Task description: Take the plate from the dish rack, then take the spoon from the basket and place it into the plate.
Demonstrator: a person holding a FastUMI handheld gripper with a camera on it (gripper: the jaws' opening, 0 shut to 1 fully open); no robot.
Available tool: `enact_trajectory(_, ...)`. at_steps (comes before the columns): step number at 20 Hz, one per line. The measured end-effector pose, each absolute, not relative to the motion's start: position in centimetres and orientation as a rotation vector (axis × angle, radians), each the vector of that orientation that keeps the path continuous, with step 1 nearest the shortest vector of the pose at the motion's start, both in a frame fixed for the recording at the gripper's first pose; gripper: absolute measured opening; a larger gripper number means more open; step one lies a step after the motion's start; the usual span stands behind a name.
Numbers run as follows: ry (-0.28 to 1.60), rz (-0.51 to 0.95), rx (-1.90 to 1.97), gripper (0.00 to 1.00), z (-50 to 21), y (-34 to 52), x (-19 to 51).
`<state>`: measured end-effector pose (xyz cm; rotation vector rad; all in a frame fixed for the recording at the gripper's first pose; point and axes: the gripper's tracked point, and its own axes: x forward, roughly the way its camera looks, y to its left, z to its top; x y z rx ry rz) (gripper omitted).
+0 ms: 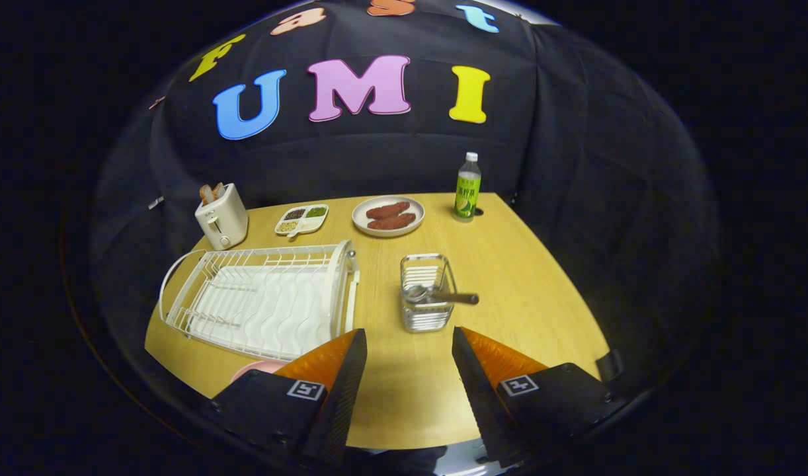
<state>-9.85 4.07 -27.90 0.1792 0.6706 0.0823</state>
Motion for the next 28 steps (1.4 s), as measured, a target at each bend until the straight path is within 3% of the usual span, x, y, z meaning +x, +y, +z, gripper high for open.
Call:
enact_trajectory(3,0.674,0.104,0.135,0.81,-28.7,1.5,-6.9)
enact_trajectory(8,0.758,0.172,0.119,0.71,-33.8,1.6,-3.9)
enact_trajectory(10,0.78,0.199,0.099,0.6,-35.2,1.9,-3.4)
enact_trajectory(15,0.808,0.246,0.087,0.47,-36.9,2.7,-2.7)
enact_trajectory(17,0.837,0.258,0.084,0.3,-37.3,3.0,-3.2)
enact_trajectory(20,0.834,0.28,0.108,0.18,-37.1,3.6,-3.2)
enact_trajectory(24,0.838,0.261,0.129,0.1,-36.8,3.7,-3.1)
enact_trajectory(28,0.814,0.251,0.15,0.09,-35.1,3.0,-2.5)
